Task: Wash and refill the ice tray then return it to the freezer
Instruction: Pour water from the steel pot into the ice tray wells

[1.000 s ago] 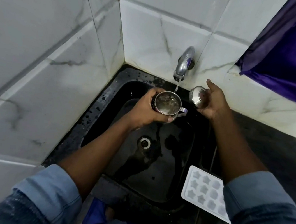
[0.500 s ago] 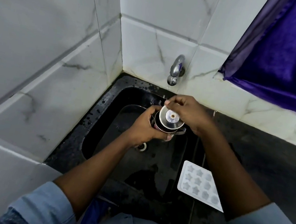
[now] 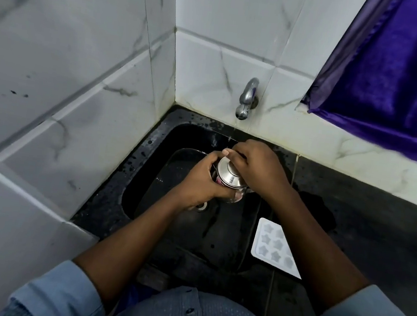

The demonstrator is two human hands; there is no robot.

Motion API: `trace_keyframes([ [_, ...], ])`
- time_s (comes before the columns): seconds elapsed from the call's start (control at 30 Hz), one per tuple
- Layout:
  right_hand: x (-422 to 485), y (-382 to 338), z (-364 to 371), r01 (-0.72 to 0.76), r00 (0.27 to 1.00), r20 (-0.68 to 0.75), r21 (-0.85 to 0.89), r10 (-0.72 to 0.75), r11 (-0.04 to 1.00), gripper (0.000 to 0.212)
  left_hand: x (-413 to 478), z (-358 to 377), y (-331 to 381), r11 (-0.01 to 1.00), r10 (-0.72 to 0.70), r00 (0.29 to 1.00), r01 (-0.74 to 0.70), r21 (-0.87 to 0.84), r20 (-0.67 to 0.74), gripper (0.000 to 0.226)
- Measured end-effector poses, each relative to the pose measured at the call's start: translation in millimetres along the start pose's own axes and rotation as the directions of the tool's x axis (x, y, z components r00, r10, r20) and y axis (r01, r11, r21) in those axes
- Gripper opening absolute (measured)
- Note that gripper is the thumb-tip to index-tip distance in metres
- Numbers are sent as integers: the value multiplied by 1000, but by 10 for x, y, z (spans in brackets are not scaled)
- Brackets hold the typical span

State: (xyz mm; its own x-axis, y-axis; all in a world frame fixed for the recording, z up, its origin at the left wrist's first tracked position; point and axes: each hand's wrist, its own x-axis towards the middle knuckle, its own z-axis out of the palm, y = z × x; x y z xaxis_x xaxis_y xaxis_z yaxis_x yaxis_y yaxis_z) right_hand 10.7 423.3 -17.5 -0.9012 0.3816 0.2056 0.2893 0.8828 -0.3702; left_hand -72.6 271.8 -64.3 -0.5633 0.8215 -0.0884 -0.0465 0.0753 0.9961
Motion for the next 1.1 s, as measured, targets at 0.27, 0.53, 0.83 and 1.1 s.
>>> trace_keyframes([
  [0.27,-145,-71,22,77,997,17,-232,-75,970,63,-104,32,83,999,-4,1000,4,34,-7,74],
  [0.53,-419,-143,81,-50,997,-73,-243,34,969,64,-143,204,69,998,17,1000,-17,57,1,70],
  [0.83,-763,260,14,-323,930,-127,160,344,933,52,-141,534,88,992,40,996,-49,114,81,78],
  [1.1,-1480,650,-126,-383,669,-129,784,732,488,48,-66,1075,143,978,94,980,-123,167,173,83],
])
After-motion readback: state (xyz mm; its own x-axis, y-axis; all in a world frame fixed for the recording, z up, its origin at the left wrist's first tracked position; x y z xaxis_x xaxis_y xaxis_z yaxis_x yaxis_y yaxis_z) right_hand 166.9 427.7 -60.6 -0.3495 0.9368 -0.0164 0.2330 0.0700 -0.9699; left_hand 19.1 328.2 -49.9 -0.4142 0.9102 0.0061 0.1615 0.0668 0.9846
